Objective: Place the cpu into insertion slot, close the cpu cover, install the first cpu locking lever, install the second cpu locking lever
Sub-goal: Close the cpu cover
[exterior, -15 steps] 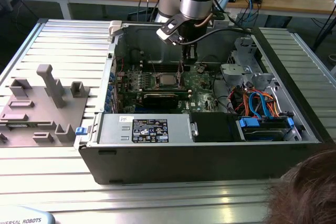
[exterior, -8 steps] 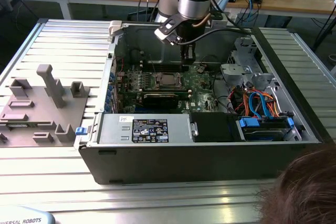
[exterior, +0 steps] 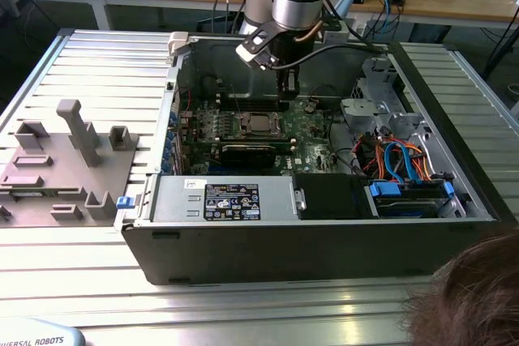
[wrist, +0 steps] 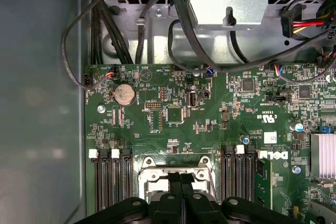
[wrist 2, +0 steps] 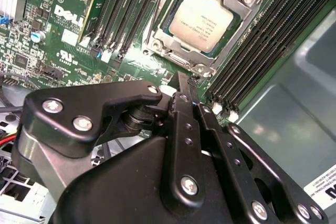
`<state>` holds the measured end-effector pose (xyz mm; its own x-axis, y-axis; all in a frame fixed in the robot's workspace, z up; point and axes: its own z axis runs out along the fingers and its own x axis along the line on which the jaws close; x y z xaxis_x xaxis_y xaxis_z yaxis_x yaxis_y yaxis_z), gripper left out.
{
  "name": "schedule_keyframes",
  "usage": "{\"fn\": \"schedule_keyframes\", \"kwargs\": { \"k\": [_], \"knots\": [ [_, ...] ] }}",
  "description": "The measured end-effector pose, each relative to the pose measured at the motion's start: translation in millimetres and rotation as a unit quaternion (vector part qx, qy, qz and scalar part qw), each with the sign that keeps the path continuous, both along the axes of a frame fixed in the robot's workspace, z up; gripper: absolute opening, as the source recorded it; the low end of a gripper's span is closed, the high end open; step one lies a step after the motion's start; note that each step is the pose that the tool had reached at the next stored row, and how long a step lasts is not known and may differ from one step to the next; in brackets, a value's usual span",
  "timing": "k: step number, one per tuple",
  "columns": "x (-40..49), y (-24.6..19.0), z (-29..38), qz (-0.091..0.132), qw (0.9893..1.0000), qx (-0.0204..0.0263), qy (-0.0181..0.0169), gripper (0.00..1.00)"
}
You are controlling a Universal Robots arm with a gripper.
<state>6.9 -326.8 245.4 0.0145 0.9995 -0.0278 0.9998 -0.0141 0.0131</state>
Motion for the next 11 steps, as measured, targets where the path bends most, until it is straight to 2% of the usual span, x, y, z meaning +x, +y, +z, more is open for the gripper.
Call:
{"fn": "schedule_keyframes", "kwargs": {
  "k": [2, 3, 4, 5, 11],
  "knots": [
    [-2.5, 0.0, -0.6, 0.000, 1.0000, -0.0001, 0.0000, 0.11],
    [-2.6, 0.0, -1.8, 0.000, 0.9996, 0.0000, 0.0270, 0.11],
    [-2.6, 0.0, -2.3, 0.000, 0.9979, -0.0001, 0.0641, 0.11],
    [-3.1, -0.1, -2.4, 0.000, 0.9972, -0.0001, 0.0745, 0.11],
    [-8.3, 0.0, -3.1, 0.000, 0.9972, 0.0000, 0.0745, 0.11]
  ]
}}
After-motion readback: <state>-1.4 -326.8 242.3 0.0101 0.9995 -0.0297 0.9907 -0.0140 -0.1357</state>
